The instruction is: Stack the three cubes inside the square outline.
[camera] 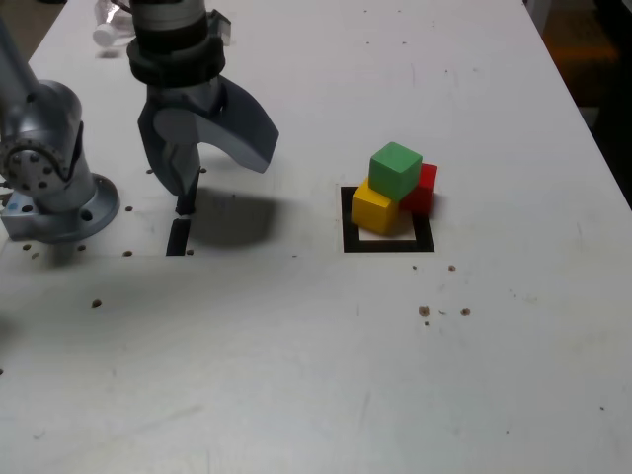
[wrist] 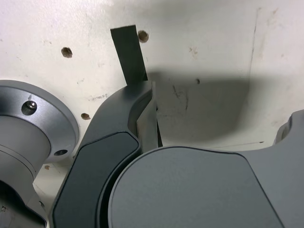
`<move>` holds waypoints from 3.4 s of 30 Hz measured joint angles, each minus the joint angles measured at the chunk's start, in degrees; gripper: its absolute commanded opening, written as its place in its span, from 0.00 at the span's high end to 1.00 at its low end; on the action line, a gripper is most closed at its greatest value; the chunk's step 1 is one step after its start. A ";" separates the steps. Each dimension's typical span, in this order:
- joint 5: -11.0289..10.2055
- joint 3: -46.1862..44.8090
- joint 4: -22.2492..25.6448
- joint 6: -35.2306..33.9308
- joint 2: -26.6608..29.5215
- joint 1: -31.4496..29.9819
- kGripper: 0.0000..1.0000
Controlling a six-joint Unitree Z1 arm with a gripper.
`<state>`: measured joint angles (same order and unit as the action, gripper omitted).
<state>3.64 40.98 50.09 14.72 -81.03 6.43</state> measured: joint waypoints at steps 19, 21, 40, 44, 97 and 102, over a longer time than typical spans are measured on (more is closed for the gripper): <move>-6.70 20.53 19.66 10.29 -3.33 -1.67 0.03; -7.29 24.20 23.03 12.21 -3.93 -2.02 0.03; -12.62 44.48 30.63 18.80 -14.62 -12.44 0.04; -13.83 45.41 30.44 19.01 -16.41 -13.00 0.04; -14.20 54.67 29.67 17.00 -35.97 -15.50 0.05; -13.81 54.67 29.36 16.94 -37.22 -15.52 0.06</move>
<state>-10.17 95.65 79.45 31.66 -118.24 -9.09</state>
